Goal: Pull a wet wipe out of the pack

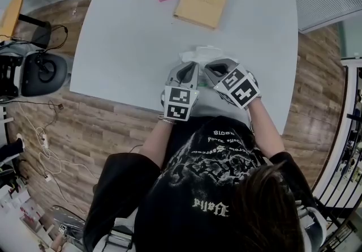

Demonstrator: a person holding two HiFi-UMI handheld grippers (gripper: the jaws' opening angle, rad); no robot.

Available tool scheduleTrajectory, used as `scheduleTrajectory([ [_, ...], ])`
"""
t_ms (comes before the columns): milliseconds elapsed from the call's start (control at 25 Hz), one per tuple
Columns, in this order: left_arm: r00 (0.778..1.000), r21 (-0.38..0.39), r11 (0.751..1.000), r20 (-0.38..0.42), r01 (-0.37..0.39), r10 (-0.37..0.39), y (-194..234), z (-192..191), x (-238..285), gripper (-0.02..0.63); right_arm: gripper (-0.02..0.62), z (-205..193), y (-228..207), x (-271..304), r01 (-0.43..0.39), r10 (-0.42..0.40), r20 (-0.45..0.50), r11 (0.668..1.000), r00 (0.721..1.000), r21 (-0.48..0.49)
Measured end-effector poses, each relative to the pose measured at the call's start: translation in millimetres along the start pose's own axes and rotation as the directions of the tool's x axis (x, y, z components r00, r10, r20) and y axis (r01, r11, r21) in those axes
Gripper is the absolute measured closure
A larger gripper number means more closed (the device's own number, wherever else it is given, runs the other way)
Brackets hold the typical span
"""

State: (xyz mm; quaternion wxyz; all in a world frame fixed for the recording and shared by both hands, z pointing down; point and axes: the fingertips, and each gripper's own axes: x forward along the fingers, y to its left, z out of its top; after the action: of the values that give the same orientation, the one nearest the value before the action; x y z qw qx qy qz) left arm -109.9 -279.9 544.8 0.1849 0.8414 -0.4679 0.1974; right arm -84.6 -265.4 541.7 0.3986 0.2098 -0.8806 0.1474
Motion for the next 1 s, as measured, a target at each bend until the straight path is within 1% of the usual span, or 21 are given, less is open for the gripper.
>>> scheduleTrajectory([
  [280,1.0,0.011,1.0,0.002,-0.002,0.002,-0.1,0.3,1.4,0.592,0.598,4.3,-1.0,-8.4,-0.003,-0.003,0.07,0.996,0.998,0.085],
  [520,1.0,0.014,1.0,0.005,-0.001,0.001,0.5,1.3,2.3,0.592,0.598,6.1,-3.4,-18.0,-0.006,-0.017,0.131,0.985,0.991,0.173],
  [800,1.0,0.021,1.0,0.009,-0.006,0.005,0.6,1.8,2.4,0.592,0.598,13.3,-3.0,-28.4,-0.012,-0.032,0.192,0.975,0.981,0.222],
  [880,1.0,0.024,1.0,0.005,-0.007,0.007,0.6,0.9,3.0,0.592,0.598,17.4,-4.3,-34.2,-0.02,-0.036,0.225,0.97,0.974,0.243],
  [1000,1.0,0.032,0.999,-0.004,-0.01,0.011,0.6,-1.2,4.8,0.592,0.598,33.1,-11.3,-51.8,-0.026,-0.057,0.299,0.964,0.953,0.264],
])
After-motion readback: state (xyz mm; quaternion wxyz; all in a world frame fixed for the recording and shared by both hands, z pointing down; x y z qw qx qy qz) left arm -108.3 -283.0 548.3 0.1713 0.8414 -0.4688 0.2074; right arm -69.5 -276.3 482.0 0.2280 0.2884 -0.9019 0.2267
